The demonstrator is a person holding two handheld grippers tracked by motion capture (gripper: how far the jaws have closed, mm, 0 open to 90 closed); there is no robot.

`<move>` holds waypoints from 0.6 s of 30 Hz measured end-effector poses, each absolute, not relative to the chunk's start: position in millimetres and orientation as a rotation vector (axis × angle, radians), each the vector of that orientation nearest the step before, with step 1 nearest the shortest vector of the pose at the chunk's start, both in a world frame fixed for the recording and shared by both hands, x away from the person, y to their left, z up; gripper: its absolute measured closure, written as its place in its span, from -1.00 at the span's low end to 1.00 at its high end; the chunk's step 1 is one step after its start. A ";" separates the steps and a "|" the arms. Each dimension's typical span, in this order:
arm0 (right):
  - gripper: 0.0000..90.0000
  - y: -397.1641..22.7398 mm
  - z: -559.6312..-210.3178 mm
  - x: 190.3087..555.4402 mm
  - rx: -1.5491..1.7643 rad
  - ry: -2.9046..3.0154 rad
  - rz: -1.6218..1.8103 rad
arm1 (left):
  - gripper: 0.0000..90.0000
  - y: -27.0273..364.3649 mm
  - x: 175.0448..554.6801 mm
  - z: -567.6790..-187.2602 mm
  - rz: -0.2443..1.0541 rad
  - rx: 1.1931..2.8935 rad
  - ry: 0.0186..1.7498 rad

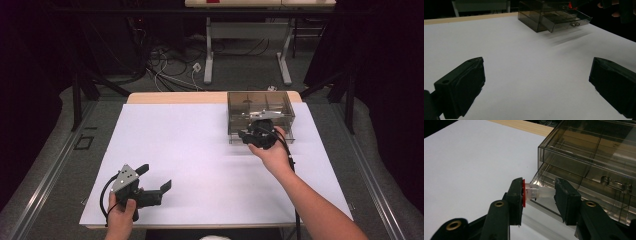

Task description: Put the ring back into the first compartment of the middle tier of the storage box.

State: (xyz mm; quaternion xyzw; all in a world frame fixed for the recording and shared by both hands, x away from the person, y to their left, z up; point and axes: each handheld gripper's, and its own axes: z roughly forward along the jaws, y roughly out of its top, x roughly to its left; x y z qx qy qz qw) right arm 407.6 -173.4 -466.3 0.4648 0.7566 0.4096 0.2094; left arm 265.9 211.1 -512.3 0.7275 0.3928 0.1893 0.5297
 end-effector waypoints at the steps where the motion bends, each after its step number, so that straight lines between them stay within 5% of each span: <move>1: 0.32 -173.8 -467.0 409.0 1.293 2.103 1.141 | -0.99 211.1 265.9 -512.3 0.452 1.736 0.937; 18: 0.32 -175.1 -479.9 427.5 1.348 2.082 1.103 | -0.99 211.4 266.3 -512.6 0.448 1.738 0.939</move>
